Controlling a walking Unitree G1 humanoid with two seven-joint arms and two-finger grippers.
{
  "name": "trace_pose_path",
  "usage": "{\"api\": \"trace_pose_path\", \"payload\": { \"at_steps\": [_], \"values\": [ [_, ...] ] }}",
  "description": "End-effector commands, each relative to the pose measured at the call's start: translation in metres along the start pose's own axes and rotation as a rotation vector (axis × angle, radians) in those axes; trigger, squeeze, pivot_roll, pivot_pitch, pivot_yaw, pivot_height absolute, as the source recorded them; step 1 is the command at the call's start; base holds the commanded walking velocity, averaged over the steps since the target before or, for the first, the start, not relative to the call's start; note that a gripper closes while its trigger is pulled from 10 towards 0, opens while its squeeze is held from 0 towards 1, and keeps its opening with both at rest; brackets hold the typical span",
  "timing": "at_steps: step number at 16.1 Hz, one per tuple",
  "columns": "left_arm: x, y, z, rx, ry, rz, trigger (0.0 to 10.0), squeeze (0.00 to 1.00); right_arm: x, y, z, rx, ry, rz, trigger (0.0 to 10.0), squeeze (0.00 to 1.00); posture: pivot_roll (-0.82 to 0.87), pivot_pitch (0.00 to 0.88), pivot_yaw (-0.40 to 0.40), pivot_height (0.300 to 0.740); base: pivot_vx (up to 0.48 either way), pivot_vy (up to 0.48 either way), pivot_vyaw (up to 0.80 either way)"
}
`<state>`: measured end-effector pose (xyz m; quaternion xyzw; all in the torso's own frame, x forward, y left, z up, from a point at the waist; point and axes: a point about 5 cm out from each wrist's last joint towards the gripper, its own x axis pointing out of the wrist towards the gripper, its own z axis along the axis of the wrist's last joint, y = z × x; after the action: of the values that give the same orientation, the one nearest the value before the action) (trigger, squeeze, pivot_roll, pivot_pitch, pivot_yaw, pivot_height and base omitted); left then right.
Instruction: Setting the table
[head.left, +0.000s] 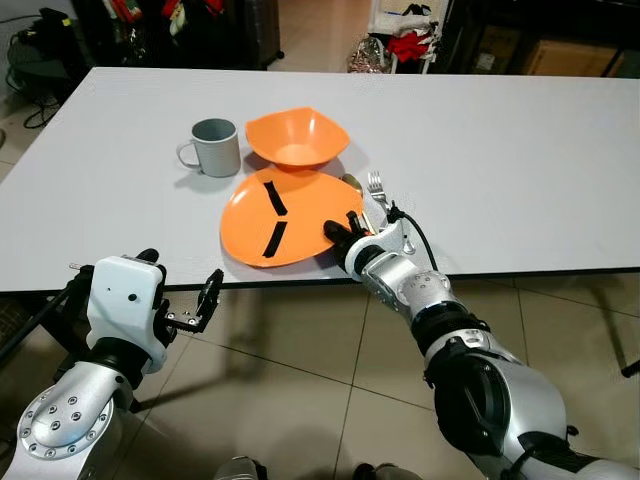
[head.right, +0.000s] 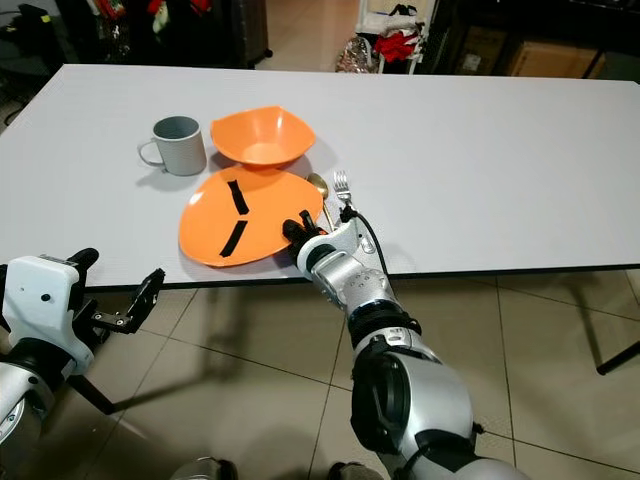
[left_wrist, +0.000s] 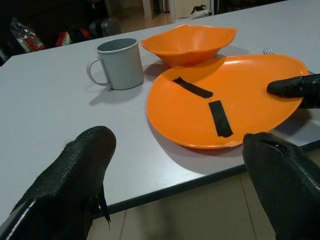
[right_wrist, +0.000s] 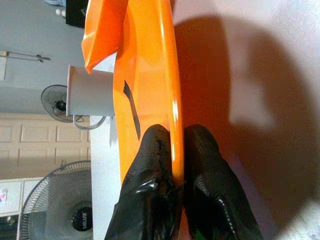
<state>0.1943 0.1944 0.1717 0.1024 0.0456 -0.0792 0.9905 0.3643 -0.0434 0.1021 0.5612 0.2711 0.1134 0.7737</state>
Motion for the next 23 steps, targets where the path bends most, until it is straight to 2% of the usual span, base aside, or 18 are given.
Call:
{"api": "trace_pose_path", "payload": {
  "at_steps": [1, 2, 9, 13, 14, 15, 23],
  "values": [
    [-0.003, -0.001, 0.003, 0.006, -0.006, -0.006, 10.0, 0.00, 0.007, 0.022, -0.014, -0.014, 0.029, 0.078, 10.0, 0.84, 0.13, 0.099, -0.016, 0.740, 0.000, 0.000, 0.00],
    [-0.003, -0.001, 0.003, 0.004, -0.004, -0.007, 10.0, 0.00, 0.007, 0.022, -0.014, -0.027, 0.035, 0.083, 10.0, 1.00, 0.12, 0.098, -0.015, 0.740, 0.000, 0.000, 0.00],
    [0.000, -0.001, 0.002, 0.004, -0.007, -0.016, 10.0, 0.00, 0.004, 0.026, -0.007, -0.026, 0.051, 0.136, 10.0, 1.00, 0.11, 0.085, -0.006, 0.740, 0.000, 0.000, 0.00],
    [0.000, -0.001, 0.002, 0.004, -0.009, -0.018, 10.0, 0.00, -0.006, 0.023, -0.007, 0.000, 0.093, 0.186, 10.0, 1.00, 0.10, 0.072, -0.002, 0.740, 0.000, 0.000, 0.00],
    [0.001, -0.001, 0.002, 0.005, -0.010, -0.021, 10.0, 0.00, -0.016, 0.023, -0.009, -0.012, 0.130, 0.234, 10.0, 1.00, 0.10, 0.067, 0.003, 0.740, 0.000, 0.000, 0.00],
    [0.001, -0.001, 0.002, 0.005, -0.010, -0.022, 10.0, 0.00, -0.019, 0.024, -0.009, -0.016, 0.137, 0.244, 10.0, 1.00, 0.10, 0.066, 0.005, 0.740, 0.000, 0.000, 0.00],
    [0.001, -0.001, 0.002, 0.005, -0.010, -0.022, 10.0, 0.00, -0.019, 0.024, -0.009, -0.016, 0.137, 0.244, 10.0, 1.00, 0.10, 0.066, 0.005, 0.740, 0.000, 0.000, 0.00]
  ]
}}
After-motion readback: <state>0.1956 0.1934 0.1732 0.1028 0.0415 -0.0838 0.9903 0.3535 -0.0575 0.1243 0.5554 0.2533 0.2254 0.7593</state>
